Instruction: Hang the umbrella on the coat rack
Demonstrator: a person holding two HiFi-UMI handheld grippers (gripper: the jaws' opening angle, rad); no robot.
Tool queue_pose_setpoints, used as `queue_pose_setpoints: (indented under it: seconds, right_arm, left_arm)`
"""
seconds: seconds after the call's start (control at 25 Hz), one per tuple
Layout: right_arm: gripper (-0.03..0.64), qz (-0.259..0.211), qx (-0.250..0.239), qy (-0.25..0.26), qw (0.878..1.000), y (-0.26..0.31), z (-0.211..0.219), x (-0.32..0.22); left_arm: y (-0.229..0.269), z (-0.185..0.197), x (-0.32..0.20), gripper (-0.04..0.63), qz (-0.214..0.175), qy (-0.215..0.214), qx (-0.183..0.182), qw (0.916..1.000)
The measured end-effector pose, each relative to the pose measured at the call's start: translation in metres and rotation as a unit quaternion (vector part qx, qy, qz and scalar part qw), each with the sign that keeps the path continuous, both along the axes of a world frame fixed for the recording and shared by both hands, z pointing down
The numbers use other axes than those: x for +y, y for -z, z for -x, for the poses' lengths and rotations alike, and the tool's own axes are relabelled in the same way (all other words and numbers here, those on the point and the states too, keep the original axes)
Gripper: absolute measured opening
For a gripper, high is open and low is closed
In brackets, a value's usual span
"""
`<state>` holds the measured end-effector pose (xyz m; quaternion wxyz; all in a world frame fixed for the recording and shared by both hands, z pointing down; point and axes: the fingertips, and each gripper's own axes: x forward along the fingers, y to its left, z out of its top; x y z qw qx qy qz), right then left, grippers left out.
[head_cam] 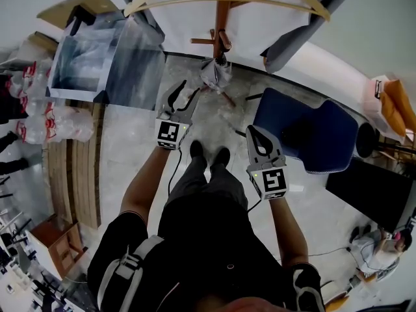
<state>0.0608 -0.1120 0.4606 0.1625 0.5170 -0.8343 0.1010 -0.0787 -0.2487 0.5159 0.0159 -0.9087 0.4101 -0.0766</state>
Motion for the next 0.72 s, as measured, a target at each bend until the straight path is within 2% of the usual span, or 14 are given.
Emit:
queue_pose_setpoints:
  seconds: [0.24,0.44,0.72]
  right_arm:
    - [0.0,-0.011,-0.004,0.002,1.0,0.01,-0.001,0.003]
    - [0.0,-0.018,-0.006,-0.001,1.0,0.019,-0.005,0.005]
    - [0.0,-0.033,-0.008,-0.011,0.999,0.037,-0.011,0.007]
  left_arm:
    - [0.025,0.01,0.015,0.07,-0.006,0.004,-0.002,1.0]
    - [0.049,0.012,0.026,0.002,-0.012,0.007,-0.001,0.9999]
    - [0.082,0.014,0.042,0.0,-0.017,0.008,0.001,0.9998]
